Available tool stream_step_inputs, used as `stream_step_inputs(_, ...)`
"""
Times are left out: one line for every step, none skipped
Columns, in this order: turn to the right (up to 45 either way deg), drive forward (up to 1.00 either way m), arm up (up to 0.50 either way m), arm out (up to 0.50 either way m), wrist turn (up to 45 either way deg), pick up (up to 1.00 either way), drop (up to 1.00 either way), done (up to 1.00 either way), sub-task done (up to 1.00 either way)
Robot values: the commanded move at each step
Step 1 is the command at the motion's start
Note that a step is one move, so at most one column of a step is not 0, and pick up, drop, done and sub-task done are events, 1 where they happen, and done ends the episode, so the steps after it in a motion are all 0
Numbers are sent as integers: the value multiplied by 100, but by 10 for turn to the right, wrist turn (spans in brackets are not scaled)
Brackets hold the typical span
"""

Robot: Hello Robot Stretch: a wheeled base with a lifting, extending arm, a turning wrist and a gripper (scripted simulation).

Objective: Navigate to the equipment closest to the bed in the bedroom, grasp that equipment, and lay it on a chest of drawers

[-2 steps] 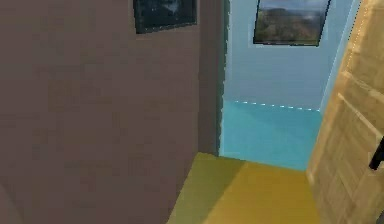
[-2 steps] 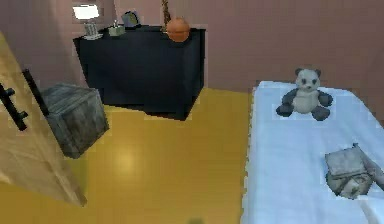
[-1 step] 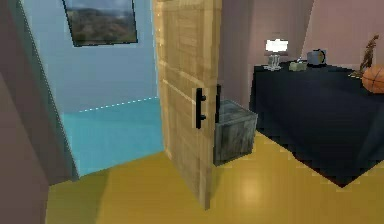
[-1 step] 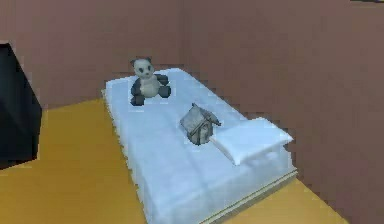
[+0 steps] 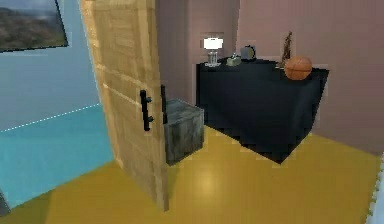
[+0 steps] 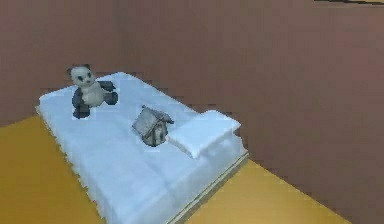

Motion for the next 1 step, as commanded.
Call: stream_step_inputs(0,45,0,0,0,0,0,0,0)
